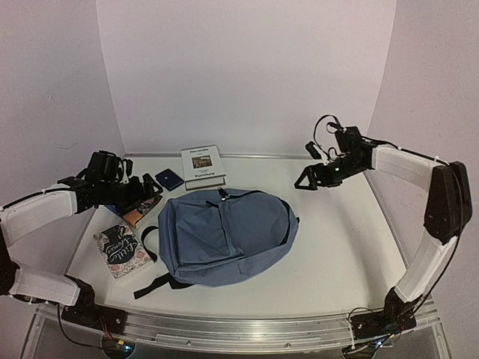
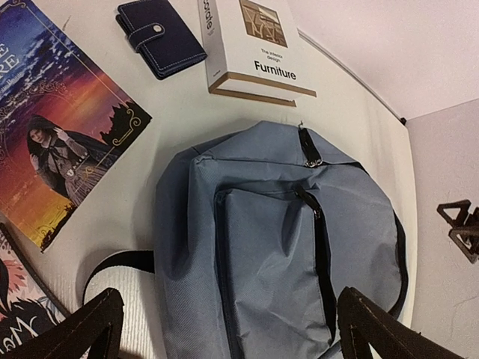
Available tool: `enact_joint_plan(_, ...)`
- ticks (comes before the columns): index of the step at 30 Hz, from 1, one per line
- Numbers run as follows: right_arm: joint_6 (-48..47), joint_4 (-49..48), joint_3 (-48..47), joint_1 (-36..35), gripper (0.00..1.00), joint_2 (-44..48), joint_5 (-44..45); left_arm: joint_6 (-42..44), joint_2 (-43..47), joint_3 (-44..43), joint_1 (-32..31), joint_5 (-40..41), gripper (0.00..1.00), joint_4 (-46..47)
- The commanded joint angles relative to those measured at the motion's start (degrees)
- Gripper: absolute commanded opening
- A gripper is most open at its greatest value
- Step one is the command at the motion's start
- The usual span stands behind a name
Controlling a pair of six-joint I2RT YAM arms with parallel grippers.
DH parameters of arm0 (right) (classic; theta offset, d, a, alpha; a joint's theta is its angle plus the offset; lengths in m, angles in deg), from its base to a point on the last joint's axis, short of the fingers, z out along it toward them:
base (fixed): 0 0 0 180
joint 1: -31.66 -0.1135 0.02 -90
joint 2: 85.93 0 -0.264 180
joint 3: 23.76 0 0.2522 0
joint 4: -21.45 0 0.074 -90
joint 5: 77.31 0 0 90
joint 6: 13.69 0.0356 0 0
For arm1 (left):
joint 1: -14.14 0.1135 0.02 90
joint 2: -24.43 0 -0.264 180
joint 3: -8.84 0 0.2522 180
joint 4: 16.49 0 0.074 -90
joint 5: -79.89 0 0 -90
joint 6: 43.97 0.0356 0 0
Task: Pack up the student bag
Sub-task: Adjust the student bag at the center of the board.
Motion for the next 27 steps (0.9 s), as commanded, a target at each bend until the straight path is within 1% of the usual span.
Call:
enact_joint_plan(1,-1.28,0.72,-9.32,-3.19,0.98,-7.35,2.56,0.66,-0.74,2.62,-0.27,-3.31,1.00,1.76)
enact_joint_plan(6,0.10,1.32,-16.12,-5.44,0.98,-15.64,2.31,-0.69,-2.01,5.45,-2.44,-3.24,1.00,2.82)
enact_joint_plan(11,1.27,1.28,-21.81,-6.34,0.98,-23.18,3.27,-2.15,-2.87,8.93,-4.01,-5.19,1.00,6.31)
enact_joint_plan(13,2.00,1.34,-23.33,-6.34,0.94,-25.79,3.26,-3.54,-3.76,10.15,-4.79,-5.31,0.99,8.14)
enact_joint_plan(15,2.46,1.42,-23.83,-6.41,0.89,-27.41,2.46,-4.43,-5.74,10.68,-5.43,-6.45,0.96,10.17)
enact_joint_plan(18,3.39,1.60,-22.49,-6.39,0.73,-27.68,1.10,-4.42,-9.72,9.68,-7.32,-6.84,0.88,11.76)
enact_joint_plan(22,3.45,1.71,-14.65,-6.34,0.47,-23.39,-2.10,-3.91,-14.55,6.89,-10.66,-6.21,0.70,12.72)
enact_joint_plan(23,3.27,1.75,-12.56,-6.28,0.41,-21.93,-2.84,-3.88,-15.73,6.15,-11.37,-5.92,0.65,12.94)
enact_joint_plan(25,2.75,1.84,-7.18,-6.15,0.35,-18.81,-4.07,-4.05,-17.88,4.77,-12.36,-5.75,0.53,13.71)
enact_joint_plan(27,2.05,1.94,-1.86,-5.43,0.33,-14.97,-5.27,-4.40,-20.29,3.59,-12.99,-6.95,0.42,15.75)
